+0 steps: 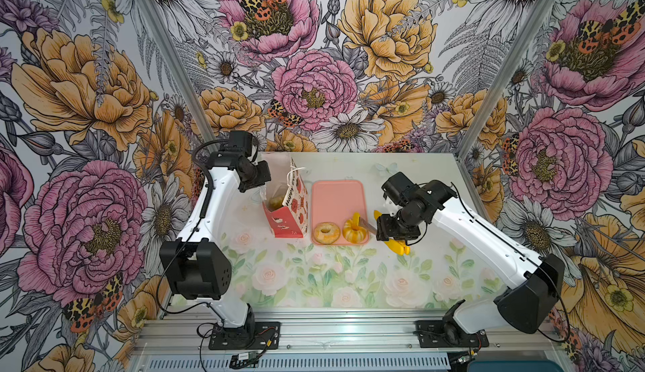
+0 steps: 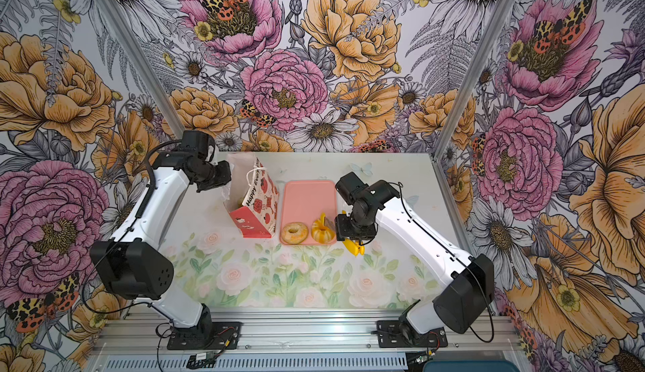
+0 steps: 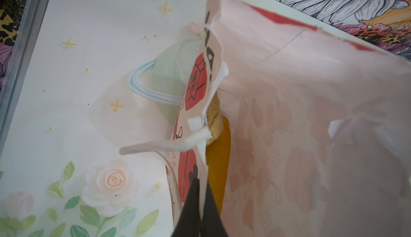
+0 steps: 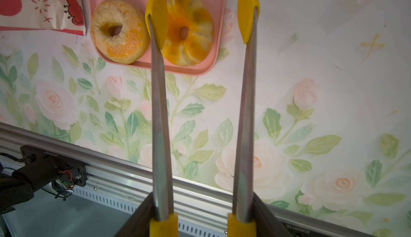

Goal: Pack bread into a paper bag
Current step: Pick up the fake bread from the plate.

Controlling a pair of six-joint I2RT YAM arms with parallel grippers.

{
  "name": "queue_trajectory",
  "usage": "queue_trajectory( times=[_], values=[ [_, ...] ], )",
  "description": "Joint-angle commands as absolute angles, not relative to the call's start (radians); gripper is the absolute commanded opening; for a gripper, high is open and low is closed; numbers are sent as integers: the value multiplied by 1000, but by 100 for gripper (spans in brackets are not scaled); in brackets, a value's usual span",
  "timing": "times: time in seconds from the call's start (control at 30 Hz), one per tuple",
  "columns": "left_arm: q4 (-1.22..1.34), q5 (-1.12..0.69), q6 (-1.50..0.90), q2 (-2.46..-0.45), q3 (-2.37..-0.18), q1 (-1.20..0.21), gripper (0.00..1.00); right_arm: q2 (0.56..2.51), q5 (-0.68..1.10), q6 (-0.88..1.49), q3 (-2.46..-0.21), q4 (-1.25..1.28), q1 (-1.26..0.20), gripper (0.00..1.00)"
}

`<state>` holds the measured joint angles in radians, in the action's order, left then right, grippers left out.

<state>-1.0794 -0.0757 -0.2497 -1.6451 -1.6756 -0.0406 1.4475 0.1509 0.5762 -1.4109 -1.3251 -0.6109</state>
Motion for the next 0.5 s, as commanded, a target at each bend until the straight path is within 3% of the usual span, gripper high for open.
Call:
queue_trajectory(
  times=[0.0, 0.47],
  values=[
    [-1068, -90, -221, -1661, -1696, -37, 0, 1420, 176, 609, -1395, -1267, -629, 64],
    [-1069, -87, -221, -1643, -1666, -42, 0, 1426, 201, 624, -1357, -1245, -670, 63]
  ],
)
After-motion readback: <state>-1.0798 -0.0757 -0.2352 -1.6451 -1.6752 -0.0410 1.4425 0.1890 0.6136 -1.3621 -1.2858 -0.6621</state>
